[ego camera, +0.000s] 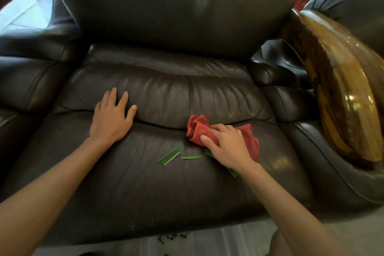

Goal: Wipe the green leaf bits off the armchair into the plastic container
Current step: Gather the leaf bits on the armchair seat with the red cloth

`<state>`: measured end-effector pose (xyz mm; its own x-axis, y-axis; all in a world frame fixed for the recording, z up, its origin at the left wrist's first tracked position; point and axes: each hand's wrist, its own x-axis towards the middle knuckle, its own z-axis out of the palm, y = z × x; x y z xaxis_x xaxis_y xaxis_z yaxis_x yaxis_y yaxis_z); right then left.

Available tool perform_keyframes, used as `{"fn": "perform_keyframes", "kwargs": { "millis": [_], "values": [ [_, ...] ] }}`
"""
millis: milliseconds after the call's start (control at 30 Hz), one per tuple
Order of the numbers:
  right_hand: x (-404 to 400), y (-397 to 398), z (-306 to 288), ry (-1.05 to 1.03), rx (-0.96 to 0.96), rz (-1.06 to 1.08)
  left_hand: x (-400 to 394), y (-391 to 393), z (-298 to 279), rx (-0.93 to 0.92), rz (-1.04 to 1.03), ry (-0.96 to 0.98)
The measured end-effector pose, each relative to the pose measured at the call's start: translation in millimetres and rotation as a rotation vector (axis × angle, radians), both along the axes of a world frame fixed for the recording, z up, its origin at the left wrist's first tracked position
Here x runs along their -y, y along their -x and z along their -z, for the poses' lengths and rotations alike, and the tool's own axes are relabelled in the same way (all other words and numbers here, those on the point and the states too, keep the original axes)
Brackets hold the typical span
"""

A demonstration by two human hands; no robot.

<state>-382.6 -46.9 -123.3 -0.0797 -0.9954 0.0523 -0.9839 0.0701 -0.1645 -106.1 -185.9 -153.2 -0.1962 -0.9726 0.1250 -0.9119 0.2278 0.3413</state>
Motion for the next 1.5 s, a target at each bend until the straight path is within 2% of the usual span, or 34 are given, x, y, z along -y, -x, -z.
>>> {"fn": "perform_keyframes", "kwargs": {
  "millis": [133,267,400,467,533,667,767,867,1100,1300,1433,1500],
  "values": [
    [-3,-20,-5,0.017,0.104,-0.104,0,0,-1,-0.002,-0.002,0.000],
    [2,-16,-22,0.074,0.223,-0.116,-2,-1,-4,-0.001,-0.003,-0.001],
    [3,23,-44,0.235,0.272,0.054,-2,0,-4,-0.001,0.002,0.001],
    [-1,51,-51,0.275,0.195,0.153,-2,1,-3,-0.004,0.006,0.004],
    [-6,77,-51,0.196,0.039,0.252,-1,1,-3,-0.007,0.008,0.006],
    [-27,108,-36,-0.121,-0.085,0.406,-1,-1,-3,-0.010,0.008,0.004],
    [-44,110,-24,-0.097,-0.198,0.256,-1,0,-4,-0.011,0.007,0.007],
    [-52,98,-9,-0.145,-0.073,0.107,-3,0,-4,-0.011,0.013,-0.003],
    [-28,60,3,-0.065,-0.032,0.159,-14,3,-14,-0.012,0.036,-0.057],
    [-1,10,3,0.002,-0.040,0.087,-74,16,-19,0.021,0.206,-0.114],
    [-3,-4,0,0.039,-0.012,0.017,-114,16,-19,-0.143,0.214,-0.080],
    [-4,-12,-1,0.046,0.034,-0.050,-123,16,-17,-0.164,0.209,-0.032]
  ]
}}
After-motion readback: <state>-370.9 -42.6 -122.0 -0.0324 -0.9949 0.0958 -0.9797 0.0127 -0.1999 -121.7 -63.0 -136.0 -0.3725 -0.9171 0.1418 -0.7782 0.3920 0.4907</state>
